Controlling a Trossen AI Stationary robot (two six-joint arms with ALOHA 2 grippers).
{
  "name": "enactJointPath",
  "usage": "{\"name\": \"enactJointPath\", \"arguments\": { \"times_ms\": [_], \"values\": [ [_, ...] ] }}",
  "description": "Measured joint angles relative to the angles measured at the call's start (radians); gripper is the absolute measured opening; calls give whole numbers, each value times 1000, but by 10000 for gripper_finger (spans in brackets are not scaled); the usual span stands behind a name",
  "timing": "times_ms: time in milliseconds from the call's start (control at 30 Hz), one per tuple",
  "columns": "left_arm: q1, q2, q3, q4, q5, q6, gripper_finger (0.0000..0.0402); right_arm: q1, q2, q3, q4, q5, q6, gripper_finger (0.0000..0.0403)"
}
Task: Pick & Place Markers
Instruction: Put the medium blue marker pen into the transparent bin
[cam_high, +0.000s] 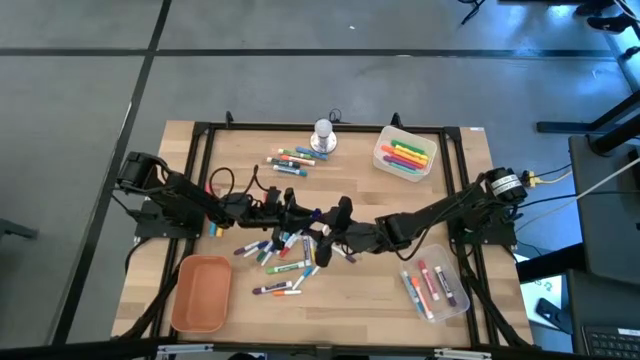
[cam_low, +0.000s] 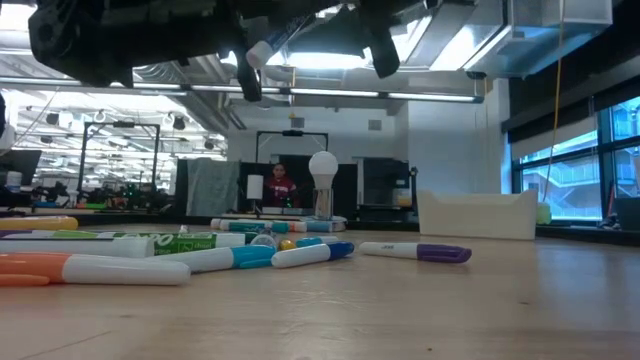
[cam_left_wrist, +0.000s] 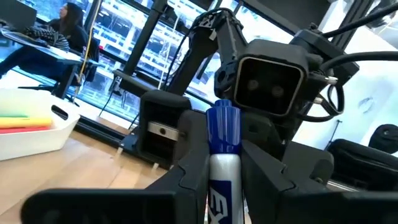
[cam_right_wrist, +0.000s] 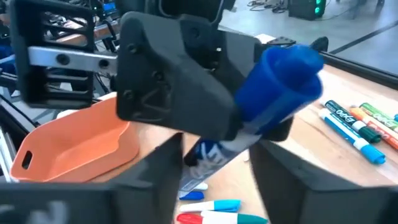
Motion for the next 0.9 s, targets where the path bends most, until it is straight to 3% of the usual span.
{"name": "enactJointPath", "arguments": {
  "times_ms": [133,333,600,900],
  "values": [
    [0,0,0,1,7,19,83,-2,0,0,-21,-2,-1,64],
    [2,1,0,-28,73,144,100,-3,-25,2,-150,-33,-28,62],
    [27,0,1,-155,8,277,117,34,-137,77,-786,-125,278,62],
    [149,0,1,-528,-176,260,120,137,-153,180,-1528,-486,746,62]
  ]
}}
